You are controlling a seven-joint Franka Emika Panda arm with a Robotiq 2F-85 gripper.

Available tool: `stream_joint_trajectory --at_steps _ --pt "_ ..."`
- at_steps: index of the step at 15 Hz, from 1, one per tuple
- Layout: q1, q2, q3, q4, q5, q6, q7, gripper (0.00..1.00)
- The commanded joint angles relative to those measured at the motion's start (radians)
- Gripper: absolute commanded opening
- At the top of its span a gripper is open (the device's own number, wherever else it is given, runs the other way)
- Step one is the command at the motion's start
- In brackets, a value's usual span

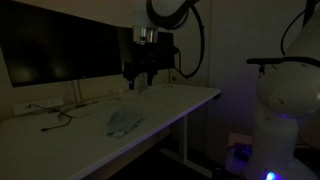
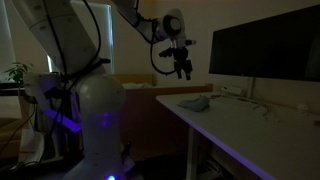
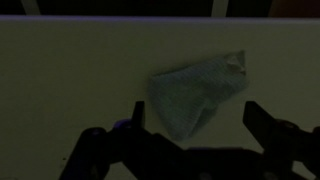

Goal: Wipe the table using the blue cloth

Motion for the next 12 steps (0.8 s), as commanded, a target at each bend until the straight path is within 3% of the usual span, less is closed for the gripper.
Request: stream_joint_trajectory --at_steps 1,5,9,12 --pt "-0.018 0.142 0.056 0.044 -0.085 0.128 0.094 1.00" --pt "-0.016 0.306 0.076 0.121 -0.234 0.180 0.213 1.00" --pt "0.027 0.449 0.039 0.242 -0.374 0.167 0.333 1.00" --pt "0.067 0.527 -0.005 0.315 -0.405 0.142 0.381 1.00"
